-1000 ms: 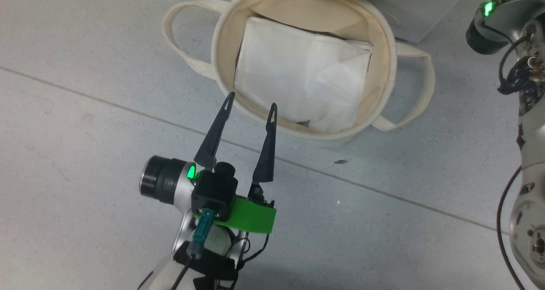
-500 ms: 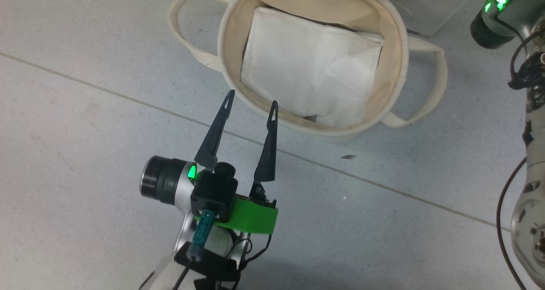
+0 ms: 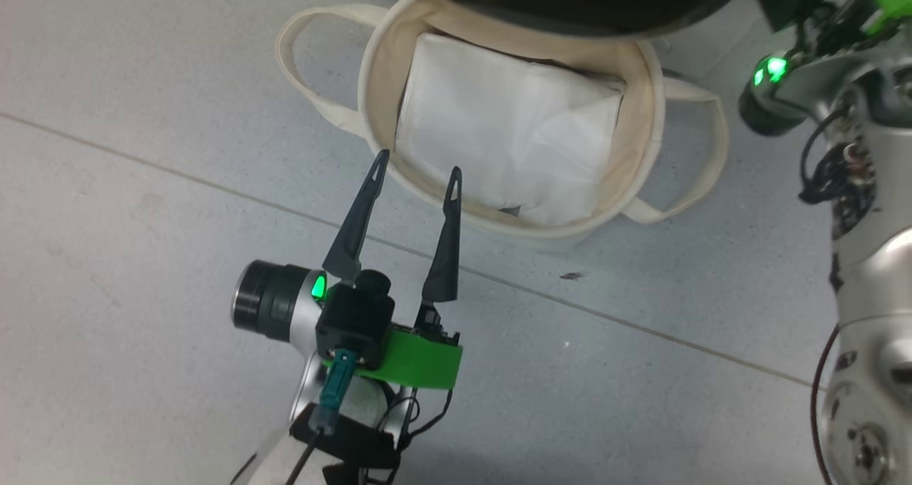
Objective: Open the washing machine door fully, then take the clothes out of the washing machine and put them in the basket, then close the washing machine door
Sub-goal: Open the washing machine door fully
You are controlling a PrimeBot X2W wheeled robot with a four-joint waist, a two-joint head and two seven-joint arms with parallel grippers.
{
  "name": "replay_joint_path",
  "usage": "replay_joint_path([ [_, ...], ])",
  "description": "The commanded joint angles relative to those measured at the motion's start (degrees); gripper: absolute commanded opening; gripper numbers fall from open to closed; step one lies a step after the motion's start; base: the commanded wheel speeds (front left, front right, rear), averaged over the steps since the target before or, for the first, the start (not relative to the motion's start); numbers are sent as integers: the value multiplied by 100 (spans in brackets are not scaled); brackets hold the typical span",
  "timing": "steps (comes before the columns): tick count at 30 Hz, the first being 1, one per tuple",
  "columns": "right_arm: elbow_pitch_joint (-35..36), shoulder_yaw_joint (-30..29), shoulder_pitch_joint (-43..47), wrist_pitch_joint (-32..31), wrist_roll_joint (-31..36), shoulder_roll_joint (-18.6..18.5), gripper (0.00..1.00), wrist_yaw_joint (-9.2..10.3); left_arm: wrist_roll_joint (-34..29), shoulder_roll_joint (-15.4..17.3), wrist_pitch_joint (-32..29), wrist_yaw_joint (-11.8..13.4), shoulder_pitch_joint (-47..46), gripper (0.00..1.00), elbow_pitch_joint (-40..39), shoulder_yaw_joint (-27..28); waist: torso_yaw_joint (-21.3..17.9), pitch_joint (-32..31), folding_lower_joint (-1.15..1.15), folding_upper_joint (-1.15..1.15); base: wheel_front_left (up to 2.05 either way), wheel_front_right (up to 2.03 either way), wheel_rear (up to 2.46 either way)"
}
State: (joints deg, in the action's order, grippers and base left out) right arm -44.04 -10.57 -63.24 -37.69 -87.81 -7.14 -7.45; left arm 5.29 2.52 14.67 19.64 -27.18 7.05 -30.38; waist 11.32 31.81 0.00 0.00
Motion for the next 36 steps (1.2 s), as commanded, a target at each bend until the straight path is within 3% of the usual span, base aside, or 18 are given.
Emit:
replay_joint_path([
  [1, 278, 206, 88, -117, 38, 273, 0, -3, -14, 36, 33, -2, 68, 100, -152, 203, -44, -81, 0, 0, 0, 0, 0],
  [13, 707, 874, 1191, -137, -164, 421, 0, -3, -36, 36, 33, -107, 324, 100, -105, 457, -149, -707, 0, 0, 0, 0, 0],
  [30, 1165, 3091, 2543, 626, -1233, 425, 0, -3, 69, 36, 33, -206, 824, 100, -106, 768, -48, -1466, 0, 0, 0, 0, 0],
  [36, 1265, 3506, 2665, 1090, -1354, 425, 0, -3, 48, 36, 33, -258, 941, 100, -17, 861, -74, -1619, 0, 0, 0, 0, 0],
])
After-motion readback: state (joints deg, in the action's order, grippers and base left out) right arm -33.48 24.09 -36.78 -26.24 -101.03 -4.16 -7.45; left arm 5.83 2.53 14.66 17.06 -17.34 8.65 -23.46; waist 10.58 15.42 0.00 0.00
